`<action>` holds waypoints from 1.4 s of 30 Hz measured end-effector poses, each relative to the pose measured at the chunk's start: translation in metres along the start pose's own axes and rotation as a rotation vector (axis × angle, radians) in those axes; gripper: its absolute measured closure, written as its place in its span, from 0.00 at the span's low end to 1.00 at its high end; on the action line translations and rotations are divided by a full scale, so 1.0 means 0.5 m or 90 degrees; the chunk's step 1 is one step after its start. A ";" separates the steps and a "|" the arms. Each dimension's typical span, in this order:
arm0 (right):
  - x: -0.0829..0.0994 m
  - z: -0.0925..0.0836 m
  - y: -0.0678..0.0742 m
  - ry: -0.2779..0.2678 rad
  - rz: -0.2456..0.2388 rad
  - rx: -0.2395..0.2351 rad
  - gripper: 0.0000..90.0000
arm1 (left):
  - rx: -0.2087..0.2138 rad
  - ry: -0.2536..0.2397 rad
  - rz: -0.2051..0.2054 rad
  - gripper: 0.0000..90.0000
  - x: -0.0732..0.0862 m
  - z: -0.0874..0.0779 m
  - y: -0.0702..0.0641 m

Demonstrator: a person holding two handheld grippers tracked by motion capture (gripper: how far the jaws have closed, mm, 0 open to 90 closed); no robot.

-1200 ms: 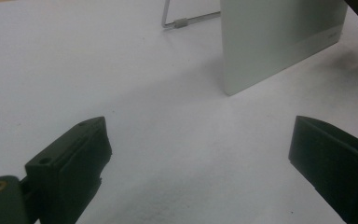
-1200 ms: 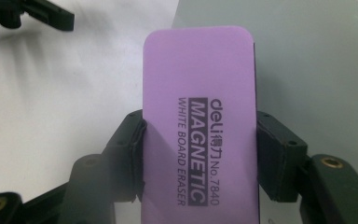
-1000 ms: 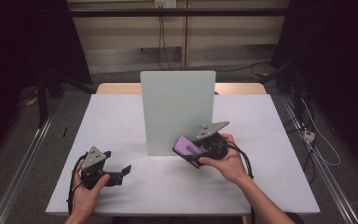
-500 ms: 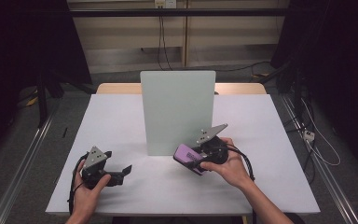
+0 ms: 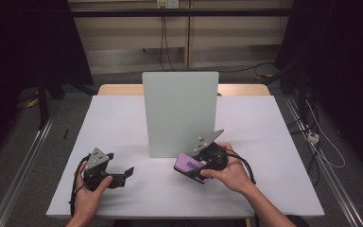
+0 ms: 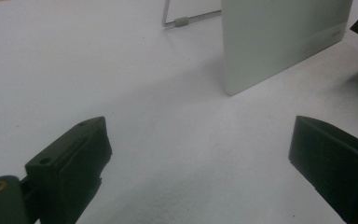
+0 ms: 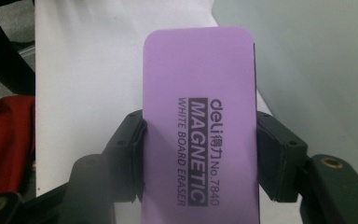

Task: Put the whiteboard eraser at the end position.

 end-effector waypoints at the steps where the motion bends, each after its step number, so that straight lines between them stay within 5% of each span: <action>1: 0.000 0.002 0.001 0.001 -0.002 -0.003 0.47 | 0.002 -0.001 -0.002 0.06 0.001 0.000 0.000; 21: 0.012 0.049 0.033 0.062 -0.025 -0.030 0.47 | 0.006 -0.002 0.004 0.06 0.000 -0.004 -0.003; 42: 0.020 0.076 0.037 0.091 -0.025 -0.017 0.47 | 0.006 -0.002 0.003 0.06 0.001 -0.007 -0.002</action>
Point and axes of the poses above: each handheld gripper's, and its own axes: z roughly forward along the jaws, x roughly out of its underside, y roughly to its left, the point moved 8 cm from there along z, roughly forward along the jaws, and after that the axes turned 4 degrees about -z, right-handed, at the moved point
